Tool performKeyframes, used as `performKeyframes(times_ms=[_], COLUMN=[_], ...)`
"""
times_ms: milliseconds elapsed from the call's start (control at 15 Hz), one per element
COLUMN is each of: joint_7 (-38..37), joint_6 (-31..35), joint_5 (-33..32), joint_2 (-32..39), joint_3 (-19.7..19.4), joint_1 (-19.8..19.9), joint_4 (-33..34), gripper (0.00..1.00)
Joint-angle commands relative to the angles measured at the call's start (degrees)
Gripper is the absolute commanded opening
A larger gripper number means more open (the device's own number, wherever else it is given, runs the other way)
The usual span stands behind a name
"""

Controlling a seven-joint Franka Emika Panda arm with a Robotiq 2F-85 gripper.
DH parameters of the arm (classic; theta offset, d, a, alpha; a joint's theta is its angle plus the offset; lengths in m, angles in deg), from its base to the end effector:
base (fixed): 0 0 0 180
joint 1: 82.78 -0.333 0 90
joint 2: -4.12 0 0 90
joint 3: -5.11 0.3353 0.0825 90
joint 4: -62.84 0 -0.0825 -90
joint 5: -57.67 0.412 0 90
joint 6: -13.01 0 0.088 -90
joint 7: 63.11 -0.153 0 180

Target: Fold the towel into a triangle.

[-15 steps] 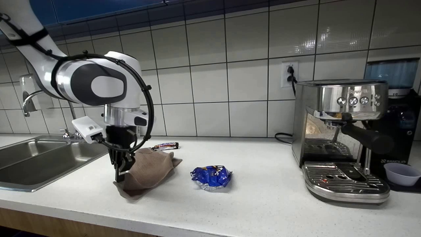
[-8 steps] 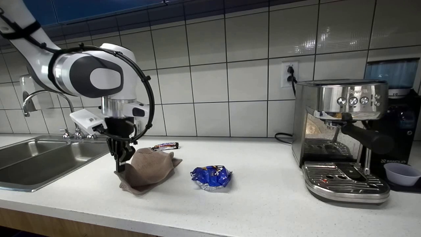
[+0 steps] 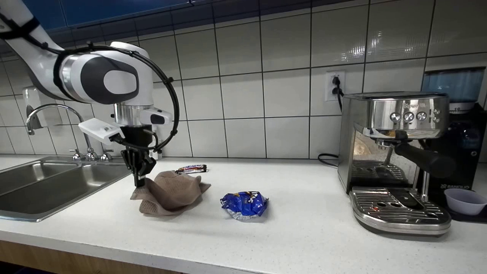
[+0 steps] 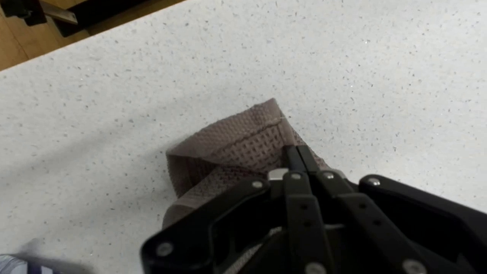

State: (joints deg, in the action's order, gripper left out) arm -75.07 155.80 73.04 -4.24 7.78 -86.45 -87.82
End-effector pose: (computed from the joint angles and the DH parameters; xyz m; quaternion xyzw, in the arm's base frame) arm 0.4368 0.0537 0.2493 -0.9848 0.1549 0.0079 0.0777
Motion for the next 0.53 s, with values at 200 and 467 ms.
performKeyframes(times_ms=[200, 467], joint_7=[0.4, 0.5], joint_6=[-0.9, -1.0], joint_5=[-1.0, -1.6], joint_2=[0.3, 1.1], joint_3=[1.2, 1.8], joint_1=[-0.8, -1.2], joint_4=[3.2, 5.1], gripper=[0.00, 0.00])
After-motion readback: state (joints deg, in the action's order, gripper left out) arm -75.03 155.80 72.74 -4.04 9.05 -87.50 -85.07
